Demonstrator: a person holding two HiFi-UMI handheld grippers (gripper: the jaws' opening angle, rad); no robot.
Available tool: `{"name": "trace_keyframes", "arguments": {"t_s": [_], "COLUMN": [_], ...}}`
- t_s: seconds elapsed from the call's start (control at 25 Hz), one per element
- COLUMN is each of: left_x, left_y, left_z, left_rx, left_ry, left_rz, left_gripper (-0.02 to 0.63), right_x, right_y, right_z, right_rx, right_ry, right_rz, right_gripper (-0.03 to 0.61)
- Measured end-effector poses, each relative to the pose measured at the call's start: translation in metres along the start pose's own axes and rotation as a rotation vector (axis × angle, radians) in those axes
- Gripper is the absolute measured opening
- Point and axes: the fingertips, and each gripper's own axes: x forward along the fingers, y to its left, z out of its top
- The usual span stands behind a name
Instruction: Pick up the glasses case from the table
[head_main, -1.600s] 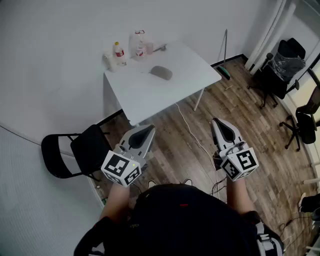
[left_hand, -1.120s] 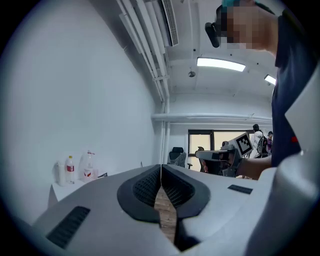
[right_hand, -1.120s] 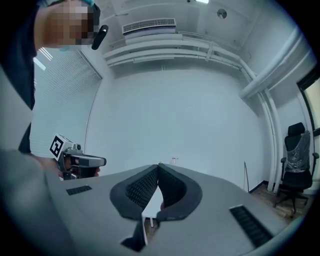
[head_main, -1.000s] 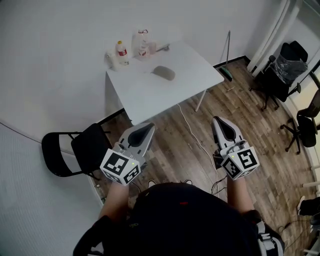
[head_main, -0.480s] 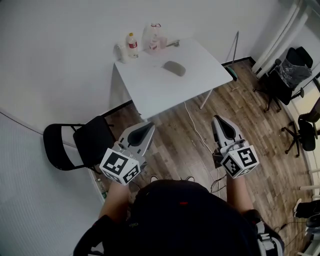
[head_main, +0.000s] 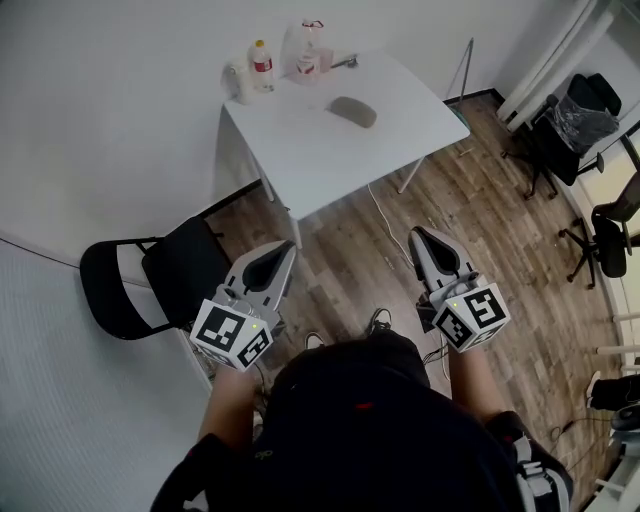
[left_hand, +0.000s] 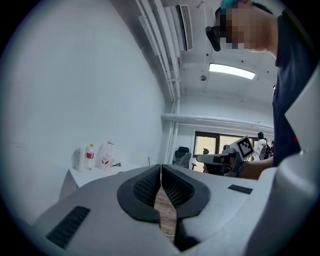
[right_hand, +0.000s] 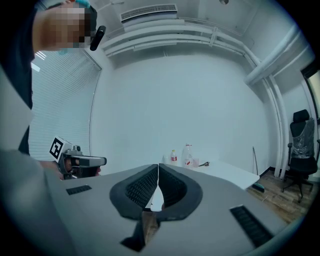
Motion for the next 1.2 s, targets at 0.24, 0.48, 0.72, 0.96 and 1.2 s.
{"name": "trace_keyframes", "arguments": {"t_s": [0.24,0.48,0.72,0.96,1.2], "left_x": [0.017,0.066,0.144,0.204,0.244], "left_y": [0.009,0.023,0.028,0.037,0.046], "left_z": [-0.01,-0.005,0.009,0.025,0.025], "left_rx": [-0.008,0.001,0.026,0.046,0.018], "left_ry": [0.017,0.016,0.012,0.03,0.043], "left_rz": [0.007,0.066,0.104,0.171,0.252], "left_gripper": [0.024,0.024,0.024,0.025,0.024], "right_x": [0.02,0.053,0.086,0.119,0.145], "right_y": [-0.021,-0.048,-0.127,-0.201,-0.247], "right_z": [0.001,0.002,0.009,0.022,0.02], "right_rx": [0.001,-0.121,-0.095,-0.056,-0.047], "right_ry": [-0.009,-0.025,-0.032,-0.045,-0.009], "right_rz": [0.007,0.096,0.132,0.165,0.231], "right_gripper": [0.023,0.023,0.023,0.023,0.023]}}
